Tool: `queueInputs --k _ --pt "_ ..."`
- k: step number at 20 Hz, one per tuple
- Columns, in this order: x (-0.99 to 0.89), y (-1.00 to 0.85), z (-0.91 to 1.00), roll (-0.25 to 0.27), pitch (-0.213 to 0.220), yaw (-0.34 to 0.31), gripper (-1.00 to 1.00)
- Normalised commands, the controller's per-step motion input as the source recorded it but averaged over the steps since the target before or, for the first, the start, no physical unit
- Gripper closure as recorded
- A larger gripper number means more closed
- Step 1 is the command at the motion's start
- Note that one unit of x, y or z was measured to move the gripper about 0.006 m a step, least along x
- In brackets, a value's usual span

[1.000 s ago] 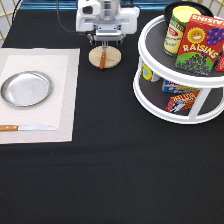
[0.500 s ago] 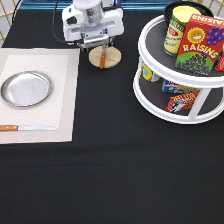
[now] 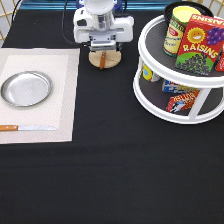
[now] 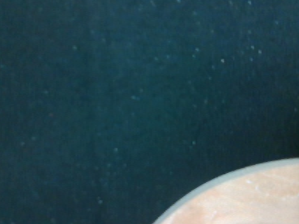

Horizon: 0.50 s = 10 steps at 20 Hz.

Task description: Arrange plate and fork

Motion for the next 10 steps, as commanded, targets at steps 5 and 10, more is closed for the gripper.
queueInputs --k 5,10 --pt "-0.07 -0.23 -0.20 -0.037 -0.067 0.095 -1.00" --pt "0.04 -0.02 -0.20 -0.051 -0.057 0.122 -1.00"
